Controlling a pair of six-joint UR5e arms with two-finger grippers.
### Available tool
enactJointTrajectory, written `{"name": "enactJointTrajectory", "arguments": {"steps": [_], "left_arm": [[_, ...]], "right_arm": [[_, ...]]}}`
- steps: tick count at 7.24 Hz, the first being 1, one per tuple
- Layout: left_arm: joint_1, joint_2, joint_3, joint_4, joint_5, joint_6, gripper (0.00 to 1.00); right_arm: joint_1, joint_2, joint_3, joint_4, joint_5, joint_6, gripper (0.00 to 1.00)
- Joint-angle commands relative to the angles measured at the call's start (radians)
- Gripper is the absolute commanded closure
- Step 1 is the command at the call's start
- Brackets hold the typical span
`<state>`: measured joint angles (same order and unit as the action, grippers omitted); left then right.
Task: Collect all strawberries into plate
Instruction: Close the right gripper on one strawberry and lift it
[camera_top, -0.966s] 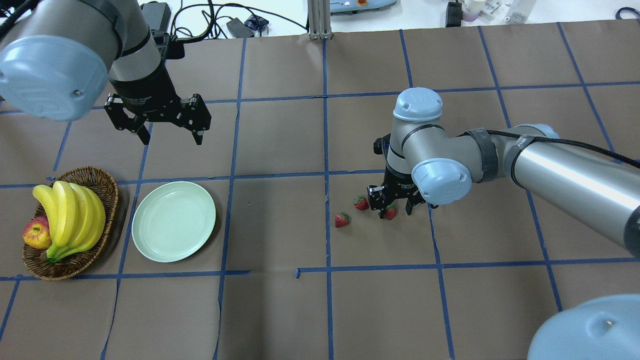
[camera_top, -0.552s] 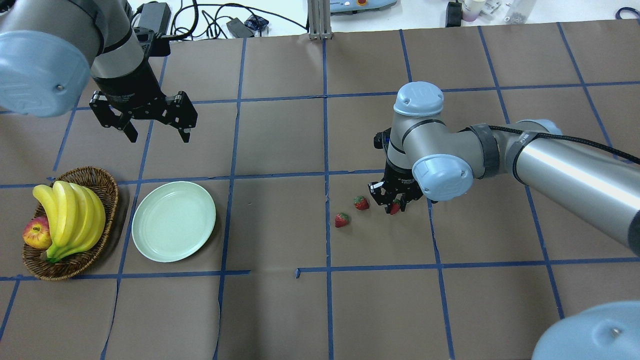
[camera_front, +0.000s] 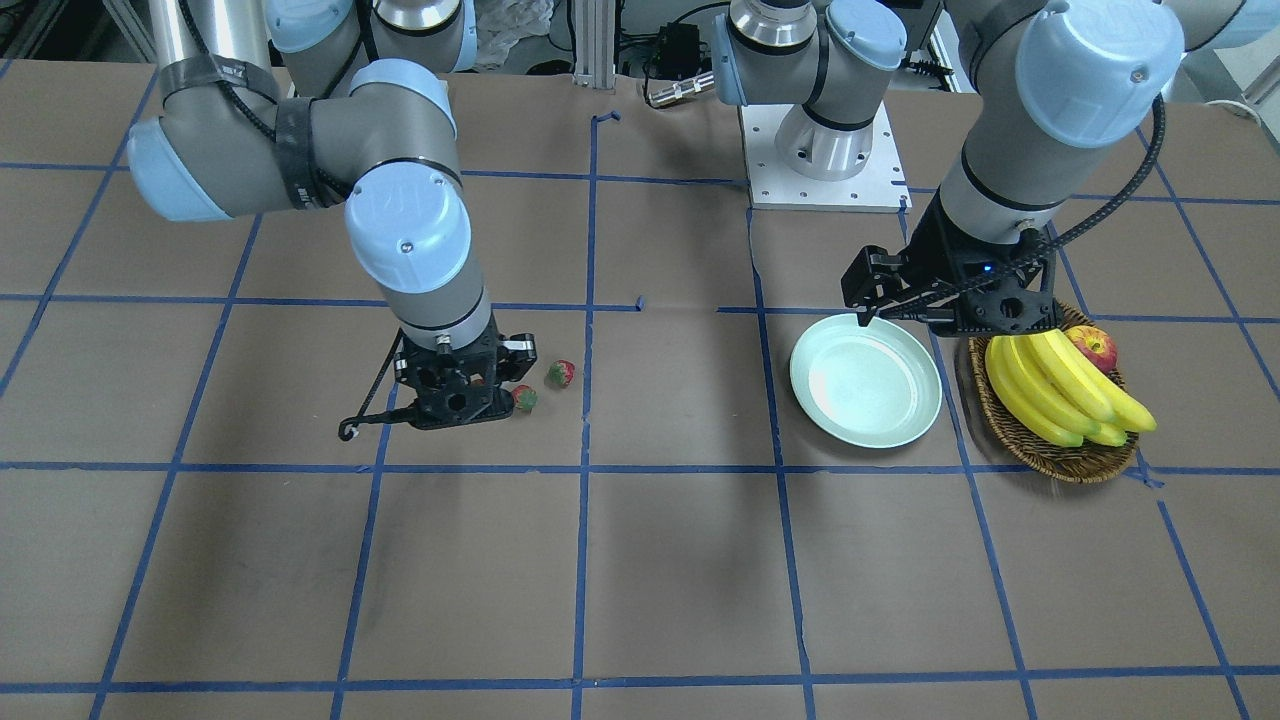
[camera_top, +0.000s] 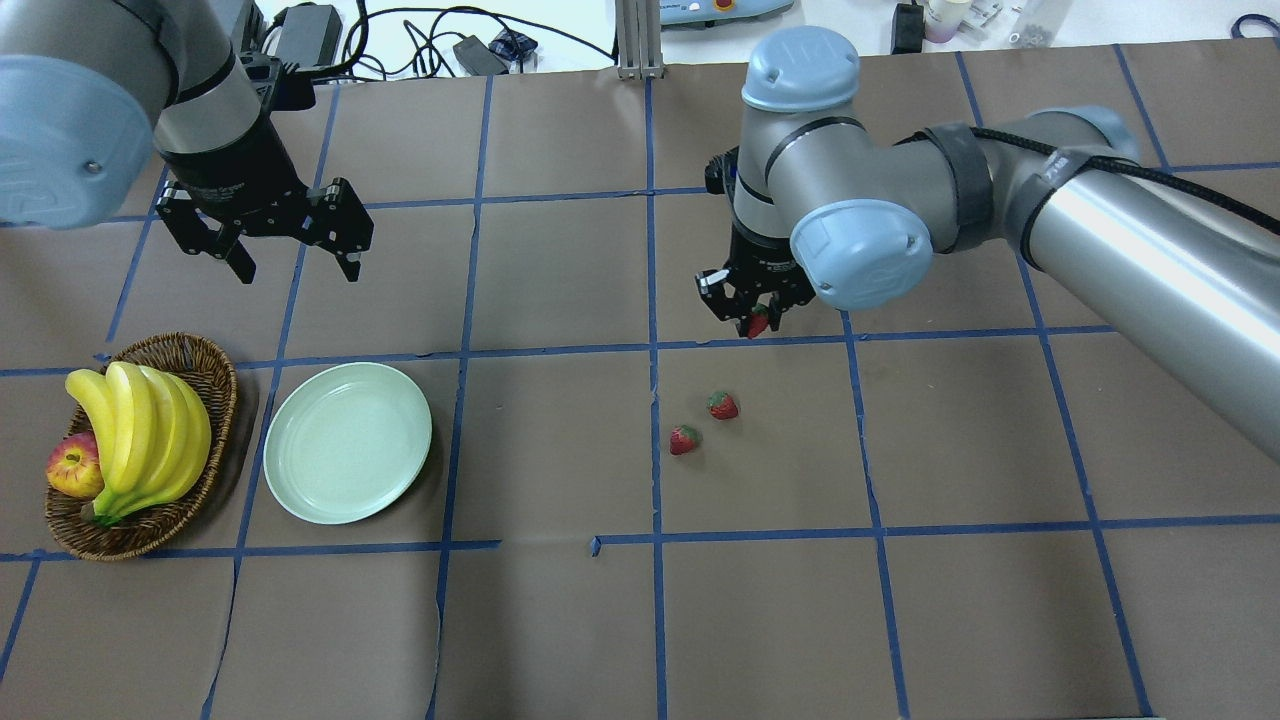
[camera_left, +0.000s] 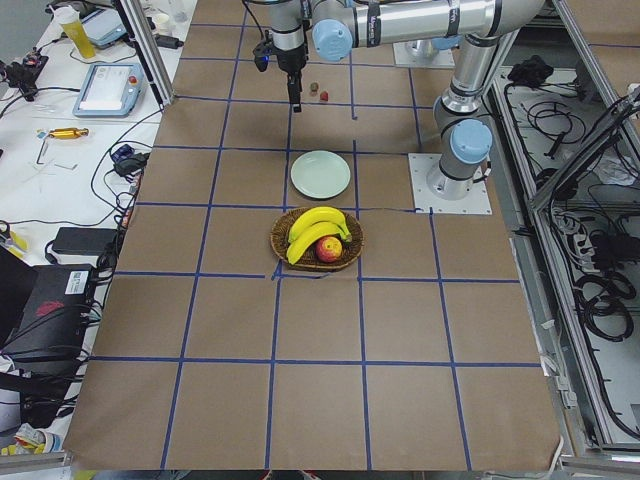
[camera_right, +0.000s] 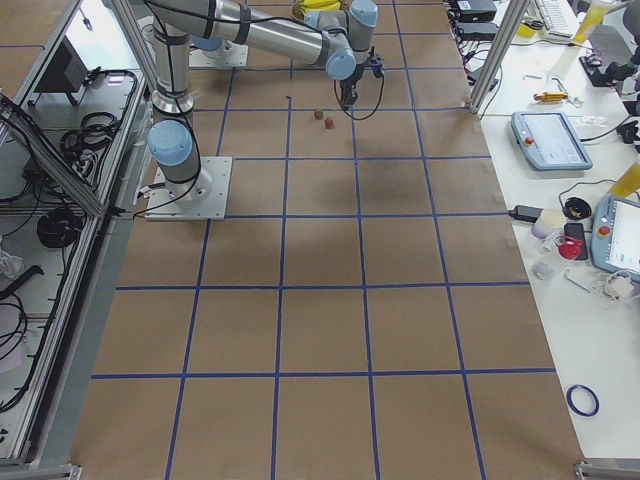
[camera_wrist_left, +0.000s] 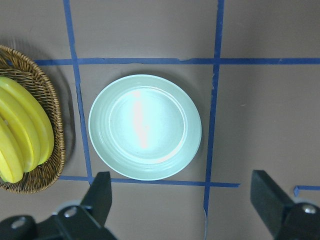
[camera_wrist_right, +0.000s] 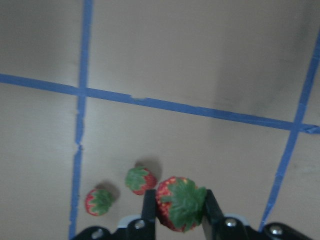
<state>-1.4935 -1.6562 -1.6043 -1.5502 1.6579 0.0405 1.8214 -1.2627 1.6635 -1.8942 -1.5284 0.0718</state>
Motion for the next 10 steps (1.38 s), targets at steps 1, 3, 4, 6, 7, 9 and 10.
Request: {"name": "enactJointTrajectory", "arguments": {"steps": [1,3,4,6,7,9,10], "left_arm": [[0.006,-0.005,0.000,0.001,-0.001,0.001,0.00],[0.006,-0.005,0.001,0.015,-0.006,-0.002,0.00],[0.006,-0.010,0.000,0.018,-0.004,0.001,0.00],[0.009,-0.016,0.000,0.018,-0.004,0.001,0.00],[0.009,-0.019,-0.002,0.018,-0.004,0.002,0.00],[0.009,-0.025,-0.005,0.018,-0.004,0.002,0.00],[0.012,-0.025,-0.015,0.027,-0.003,0.002,0.00]], "right_arm": [[0.128,0.037,-0.062,0.007,0.030,0.081,1.00],[0.208,0.164,-0.067,-0.124,0.037,0.129,1.00],[0.214,0.189,-0.067,-0.147,0.046,0.129,1.00],[0.216,0.235,-0.065,-0.163,0.120,0.121,0.96],[0.216,0.259,-0.064,-0.163,0.120,0.117,0.86],[0.237,0.264,-0.059,-0.160,0.120,0.112,0.44],[0.237,0.256,-0.067,-0.158,0.120,0.111,0.00]]}}
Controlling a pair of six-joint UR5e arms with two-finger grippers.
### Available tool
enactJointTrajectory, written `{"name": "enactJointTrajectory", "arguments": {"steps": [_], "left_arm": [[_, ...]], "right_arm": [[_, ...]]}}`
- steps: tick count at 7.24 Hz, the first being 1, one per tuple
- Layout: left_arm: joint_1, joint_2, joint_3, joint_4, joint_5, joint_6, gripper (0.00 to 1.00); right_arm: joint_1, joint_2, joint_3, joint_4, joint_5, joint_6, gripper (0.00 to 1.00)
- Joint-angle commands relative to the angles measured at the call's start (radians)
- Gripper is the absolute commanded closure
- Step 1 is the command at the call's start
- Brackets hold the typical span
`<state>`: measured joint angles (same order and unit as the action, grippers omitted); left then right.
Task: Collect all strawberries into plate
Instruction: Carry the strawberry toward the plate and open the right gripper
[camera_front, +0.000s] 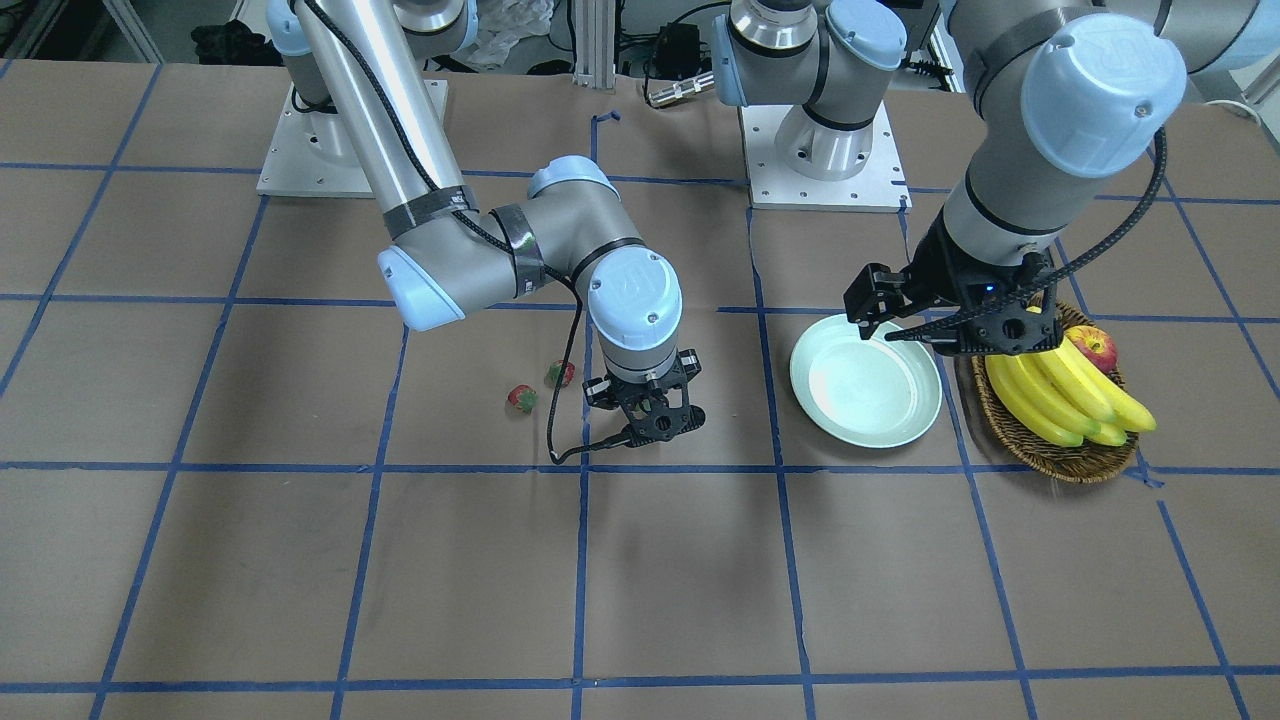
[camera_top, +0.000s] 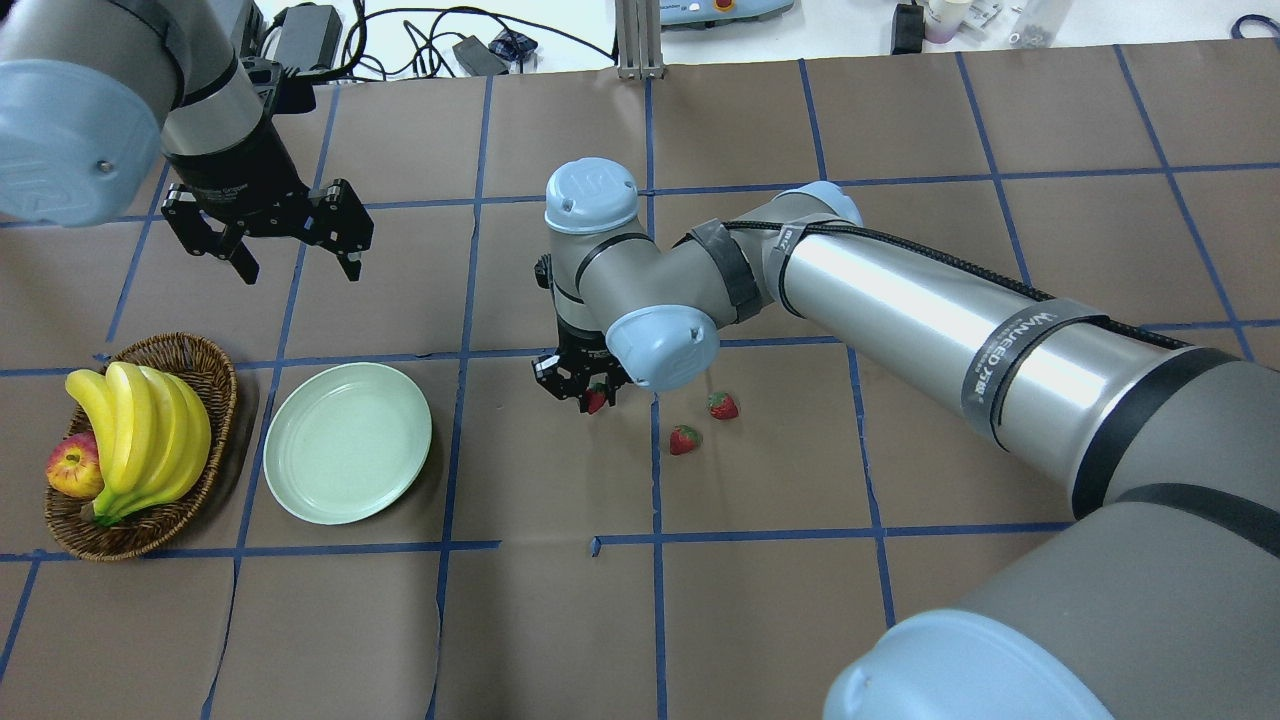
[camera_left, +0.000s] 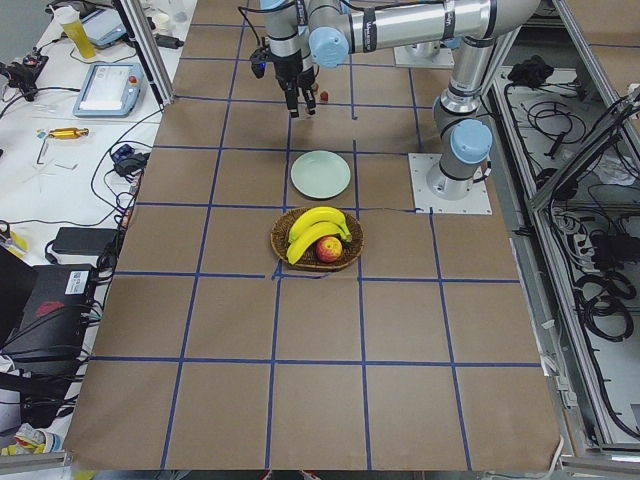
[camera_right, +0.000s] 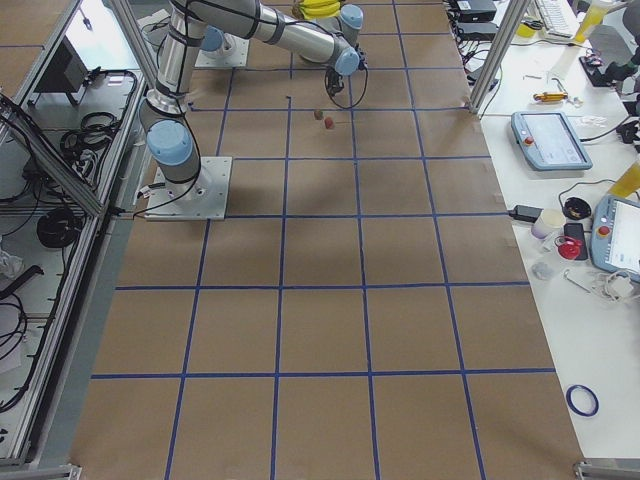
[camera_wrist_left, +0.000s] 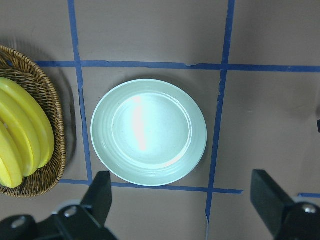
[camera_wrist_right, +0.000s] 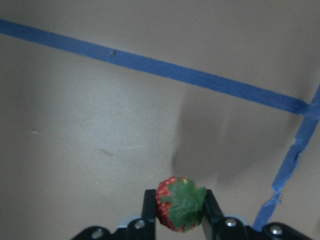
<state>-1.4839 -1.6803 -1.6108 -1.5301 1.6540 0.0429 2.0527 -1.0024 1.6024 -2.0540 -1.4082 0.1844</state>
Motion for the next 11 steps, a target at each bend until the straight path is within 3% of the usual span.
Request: {"name": "enactJointTrajectory", "arguments": {"steps": [1,2,4,6,11], "left_arm": [[0.002,-0.001,-0.009,0.010,0.001,0.002,0.00],[0.004,-0.001,-0.009,0.010,0.003,0.000,0.00],[0.029,-0.001,-0.011,0.010,0.001,0.008,0.00],[0.030,-0.002,-0.018,0.008,-0.005,0.022,0.00],[0.030,-0.004,-0.054,0.011,-0.005,0.023,0.00]], "right_arm": [[0.006,-0.028,-0.009,0.009,-0.015,0.000,0.00],[0.003,-0.065,-0.009,0.015,-0.032,0.000,0.00],[-0.046,-0.160,-0.025,0.130,-0.148,-0.003,0.00],[-0.158,-0.211,-0.013,0.178,-0.155,-0.089,0.00],[-0.183,-0.144,0.048,0.164,-0.155,0.045,0.00]]}}
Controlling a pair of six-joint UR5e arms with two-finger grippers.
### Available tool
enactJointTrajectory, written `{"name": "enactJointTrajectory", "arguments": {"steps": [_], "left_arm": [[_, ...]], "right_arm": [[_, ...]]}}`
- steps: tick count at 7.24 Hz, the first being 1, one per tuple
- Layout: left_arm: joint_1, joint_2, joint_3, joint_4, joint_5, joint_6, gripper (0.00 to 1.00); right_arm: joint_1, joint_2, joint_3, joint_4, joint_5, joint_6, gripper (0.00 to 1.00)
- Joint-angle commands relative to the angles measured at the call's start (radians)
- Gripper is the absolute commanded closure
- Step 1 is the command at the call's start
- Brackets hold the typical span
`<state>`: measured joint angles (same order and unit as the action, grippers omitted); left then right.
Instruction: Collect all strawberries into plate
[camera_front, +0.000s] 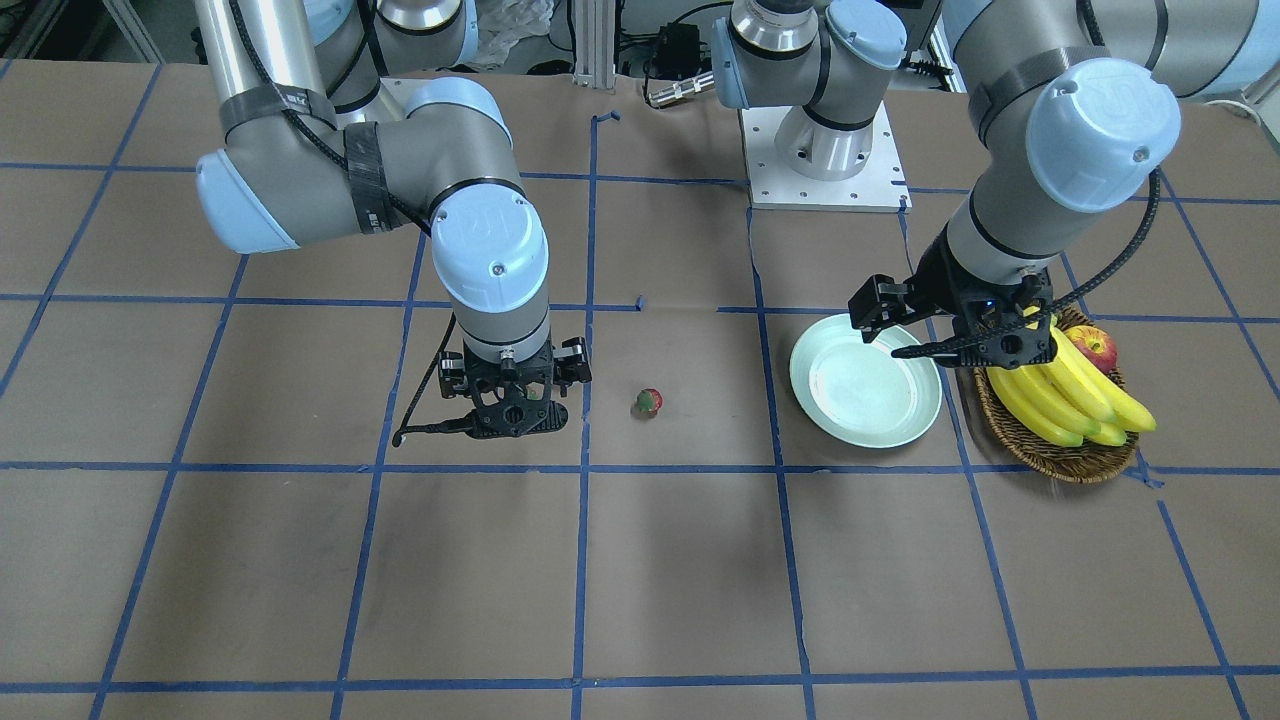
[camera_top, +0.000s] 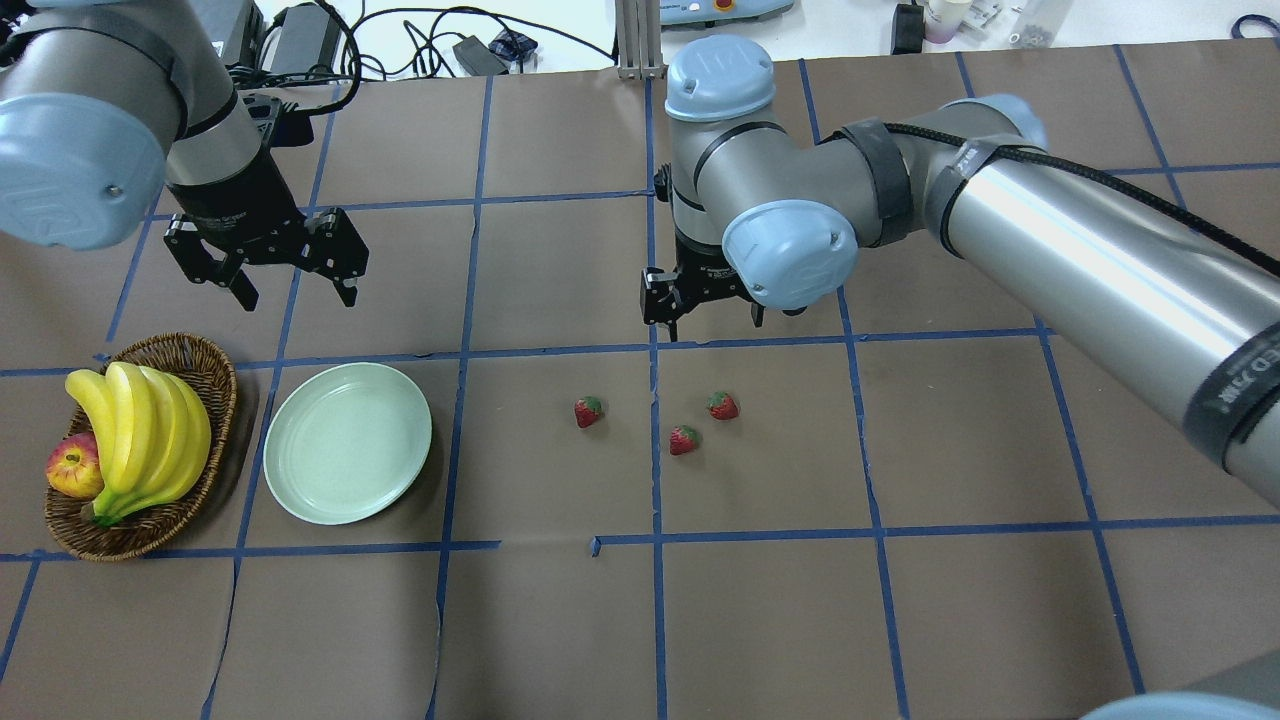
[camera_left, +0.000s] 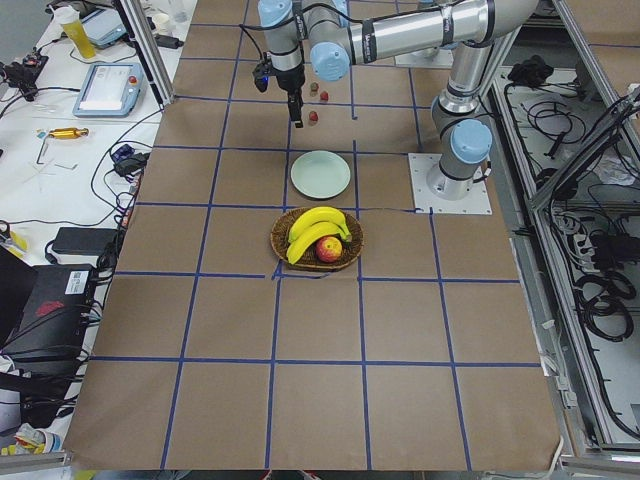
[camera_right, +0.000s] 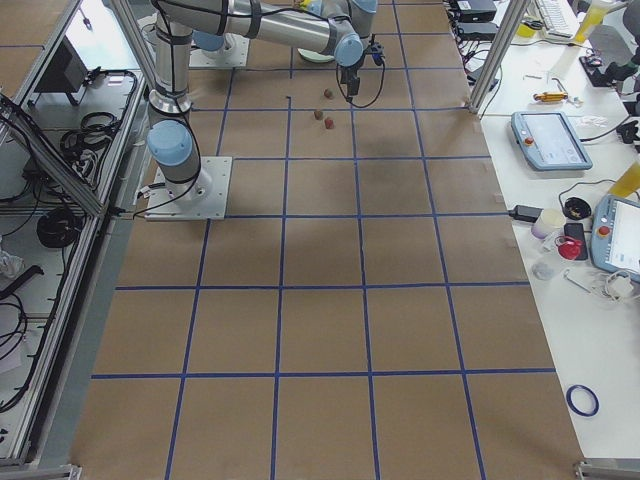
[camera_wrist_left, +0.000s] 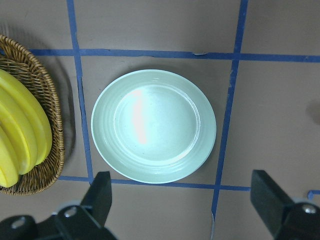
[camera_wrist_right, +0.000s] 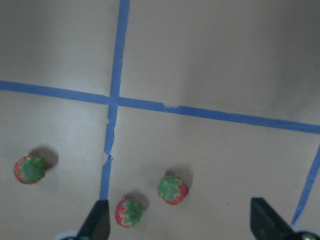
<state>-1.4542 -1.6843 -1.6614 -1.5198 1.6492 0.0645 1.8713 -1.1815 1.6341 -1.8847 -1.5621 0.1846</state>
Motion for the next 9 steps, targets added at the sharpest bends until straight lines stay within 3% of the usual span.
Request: {"name": "enactJointTrajectory", "arguments": {"steps": [1,5,9], "left_arm": [[0.000,0.000,-0.003,0.000,-0.002,-0.003,0.00],[0.000,-0.002,-0.005,0.001,-0.003,0.006,0.00],[-0.008,-0.002,-0.023,0.000,-0.005,-0.009,0.00]], "right_arm": [[0.000,0.045,0.023,-0.005,-0.003,0.080,0.00],[-0.001,0.066,0.058,-0.007,0.002,0.153,0.00],[-0.004,0.091,0.061,-0.010,0.020,0.372,0.00]]}}
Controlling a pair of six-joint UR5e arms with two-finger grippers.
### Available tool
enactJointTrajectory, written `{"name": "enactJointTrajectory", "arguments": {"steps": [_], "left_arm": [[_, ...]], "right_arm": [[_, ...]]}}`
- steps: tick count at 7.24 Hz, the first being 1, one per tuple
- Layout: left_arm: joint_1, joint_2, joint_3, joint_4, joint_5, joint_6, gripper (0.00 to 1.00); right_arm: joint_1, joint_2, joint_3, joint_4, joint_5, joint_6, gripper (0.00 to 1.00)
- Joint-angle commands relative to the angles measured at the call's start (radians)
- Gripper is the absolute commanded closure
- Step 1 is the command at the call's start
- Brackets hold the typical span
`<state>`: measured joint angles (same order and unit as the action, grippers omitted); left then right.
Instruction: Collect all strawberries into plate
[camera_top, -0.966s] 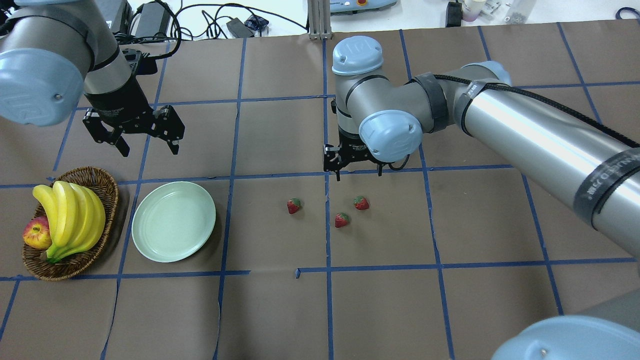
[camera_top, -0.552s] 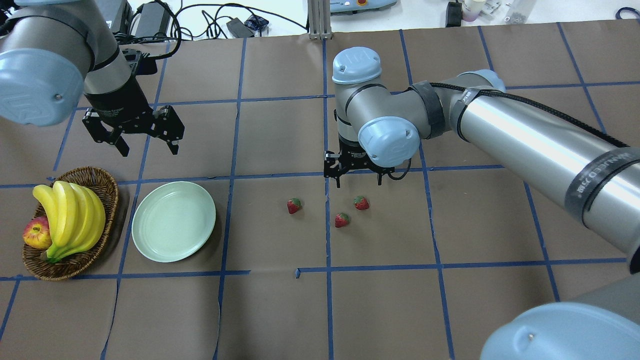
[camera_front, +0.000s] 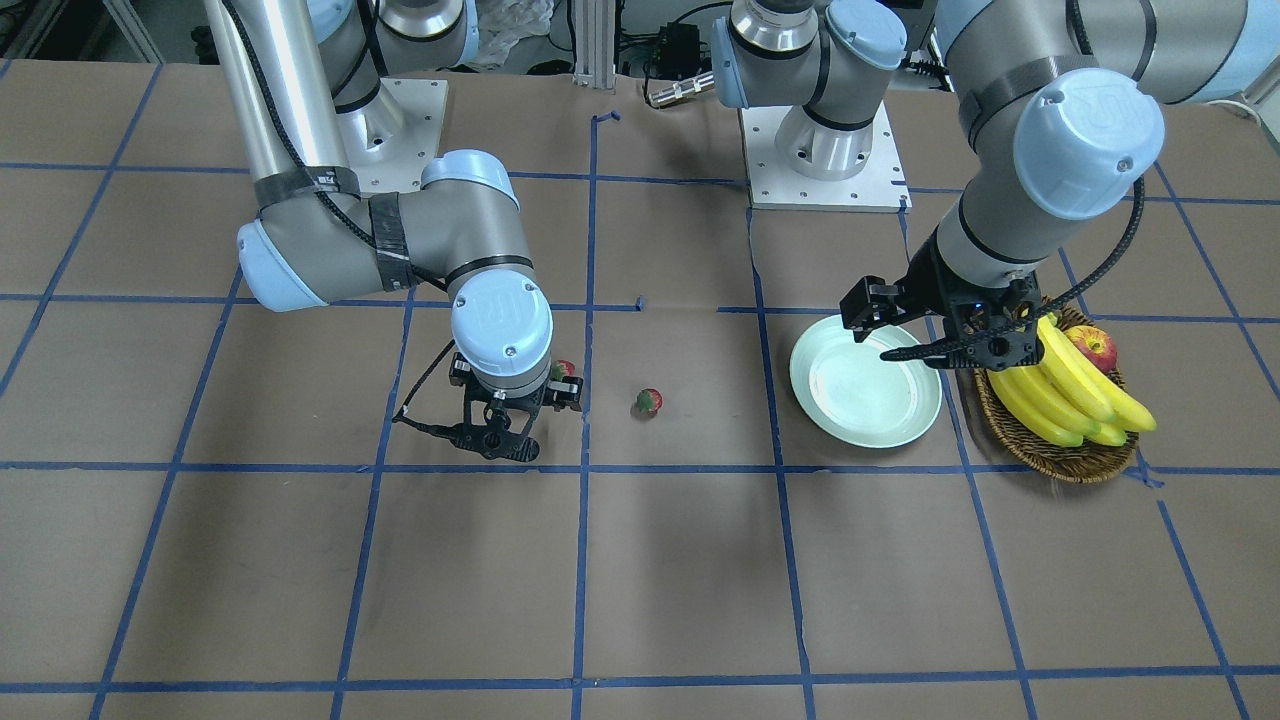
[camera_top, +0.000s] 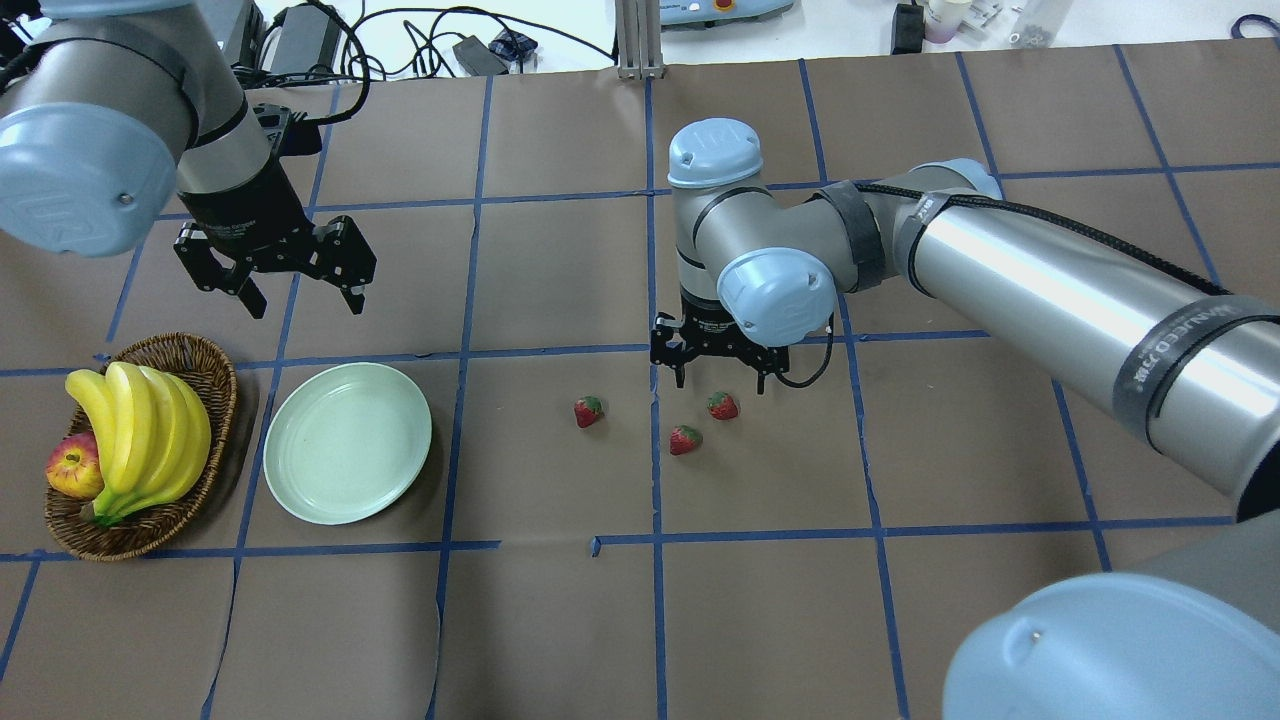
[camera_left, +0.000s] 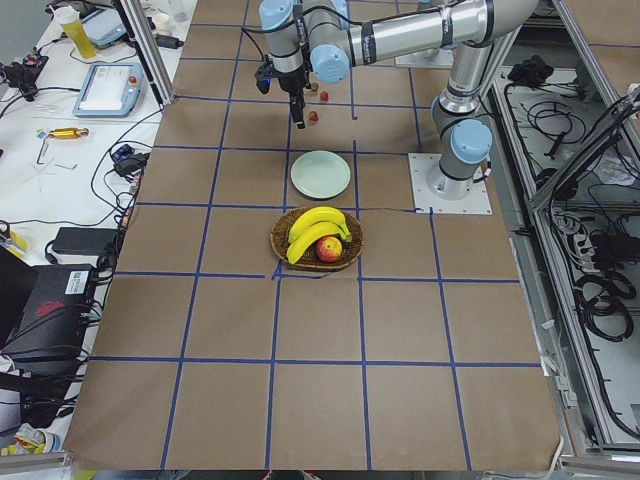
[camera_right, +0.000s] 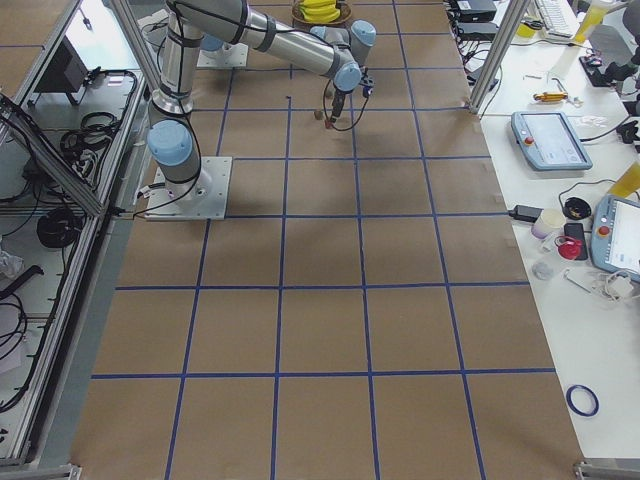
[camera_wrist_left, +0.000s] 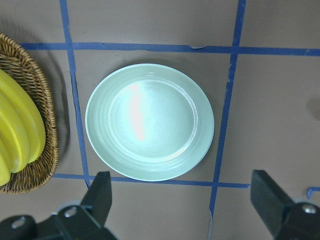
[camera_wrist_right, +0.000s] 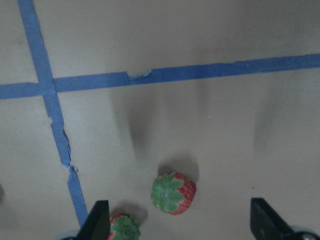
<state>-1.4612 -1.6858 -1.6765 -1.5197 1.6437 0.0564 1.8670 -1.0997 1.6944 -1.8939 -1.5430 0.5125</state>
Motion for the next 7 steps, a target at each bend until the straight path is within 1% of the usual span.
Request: {"name": "enactJointTrajectory", "arguments": {"steps": [1,2,3,4,5,6,7], "left_arm": [[-0.001,0.000,-0.017,0.000,0.001,-0.006,0.00],[-0.001,0.000,-0.023,0.000,0.002,-0.007,0.00],[-0.001,0.001,-0.025,0.001,0.001,-0.007,0.00],[-0.001,0.001,-0.025,0.000,0.004,-0.006,0.00],[-0.002,0.003,-0.025,0.000,0.001,-0.007,0.00],[-0.004,0.003,-0.025,0.000,0.004,-0.007,0.00],[-0.004,0.003,-0.025,0.000,0.005,-0.007,0.00]], "right_arm": [[0.000,0.012,0.007,-0.001,0.001,0.113,0.00],[-0.002,0.014,0.008,0.001,0.004,0.163,0.00],[-0.028,0.017,0.008,0.001,0.036,0.185,0.00],[-0.043,0.017,0.011,0.002,0.041,0.195,0.00],[-0.043,0.017,0.014,0.002,0.041,0.214,0.06],[-0.043,0.017,0.027,0.002,0.043,0.224,0.06],[-0.043,0.017,0.036,0.002,0.059,0.227,0.03]]}}
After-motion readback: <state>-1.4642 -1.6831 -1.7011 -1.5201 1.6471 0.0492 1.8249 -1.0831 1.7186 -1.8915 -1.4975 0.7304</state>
